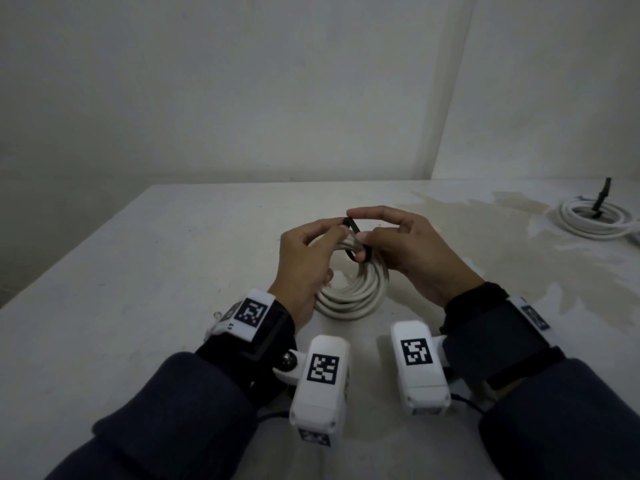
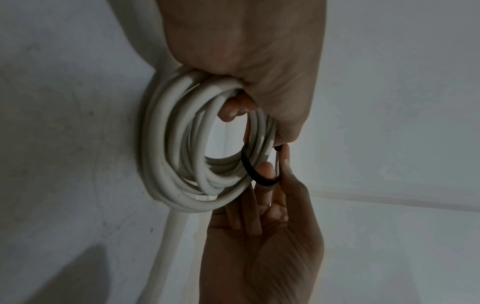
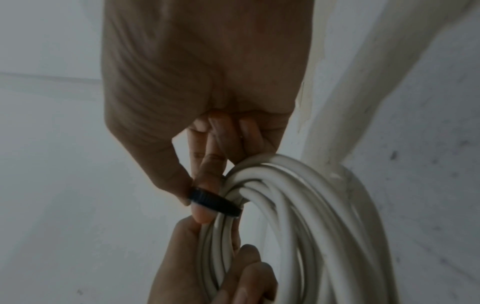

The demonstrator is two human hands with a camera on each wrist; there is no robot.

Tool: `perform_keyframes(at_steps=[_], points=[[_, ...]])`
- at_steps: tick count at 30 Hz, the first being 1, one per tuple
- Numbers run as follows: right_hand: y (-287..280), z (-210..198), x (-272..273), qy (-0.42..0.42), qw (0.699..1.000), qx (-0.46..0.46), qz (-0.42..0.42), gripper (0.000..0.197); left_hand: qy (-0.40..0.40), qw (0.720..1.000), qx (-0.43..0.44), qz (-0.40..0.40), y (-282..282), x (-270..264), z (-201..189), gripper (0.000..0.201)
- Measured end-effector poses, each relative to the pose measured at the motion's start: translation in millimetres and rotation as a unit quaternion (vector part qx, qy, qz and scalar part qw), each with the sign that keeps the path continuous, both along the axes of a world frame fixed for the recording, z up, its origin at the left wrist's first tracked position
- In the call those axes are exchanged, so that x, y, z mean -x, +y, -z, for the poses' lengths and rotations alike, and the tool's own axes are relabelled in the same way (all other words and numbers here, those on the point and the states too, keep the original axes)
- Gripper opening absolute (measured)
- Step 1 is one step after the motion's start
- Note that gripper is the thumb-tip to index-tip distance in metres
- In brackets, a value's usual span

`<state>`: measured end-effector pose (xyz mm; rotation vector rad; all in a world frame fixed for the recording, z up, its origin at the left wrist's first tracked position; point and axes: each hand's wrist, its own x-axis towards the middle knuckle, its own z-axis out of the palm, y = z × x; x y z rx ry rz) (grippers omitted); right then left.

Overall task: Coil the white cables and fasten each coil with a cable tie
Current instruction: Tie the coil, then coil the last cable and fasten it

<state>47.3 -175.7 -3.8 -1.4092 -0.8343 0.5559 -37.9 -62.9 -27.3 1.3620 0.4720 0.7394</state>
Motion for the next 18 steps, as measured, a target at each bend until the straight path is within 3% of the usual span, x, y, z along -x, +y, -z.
perform_keyframes(at_steps=[18], points=[[0.1,2.1,-2.0,0.007,1.0,-0.006,-0.014,0.028,0.002,1.0,-0.008,-0.001,-0.1,-0.7,0.2,0.015]])
